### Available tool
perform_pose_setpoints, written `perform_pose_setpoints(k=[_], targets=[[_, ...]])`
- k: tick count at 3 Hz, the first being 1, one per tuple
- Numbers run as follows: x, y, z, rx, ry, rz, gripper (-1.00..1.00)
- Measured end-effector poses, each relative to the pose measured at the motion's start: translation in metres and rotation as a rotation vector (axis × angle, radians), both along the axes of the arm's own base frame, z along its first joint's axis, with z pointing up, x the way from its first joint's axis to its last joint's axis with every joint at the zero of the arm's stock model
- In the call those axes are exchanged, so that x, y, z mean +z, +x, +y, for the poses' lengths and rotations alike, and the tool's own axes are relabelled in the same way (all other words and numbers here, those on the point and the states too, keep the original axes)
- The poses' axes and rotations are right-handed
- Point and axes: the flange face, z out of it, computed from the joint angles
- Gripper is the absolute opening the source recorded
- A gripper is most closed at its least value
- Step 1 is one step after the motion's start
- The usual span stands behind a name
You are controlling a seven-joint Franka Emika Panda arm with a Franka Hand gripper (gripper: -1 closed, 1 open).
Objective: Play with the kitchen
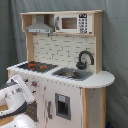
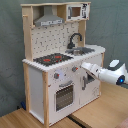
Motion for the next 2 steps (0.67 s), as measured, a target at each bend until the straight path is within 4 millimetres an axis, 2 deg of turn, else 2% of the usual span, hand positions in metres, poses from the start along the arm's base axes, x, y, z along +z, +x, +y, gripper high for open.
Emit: perform_pose_setpoints(k=[2], targets=[[-0.020,0.009,0.007,0.038,0.076,0.011,1.00]])
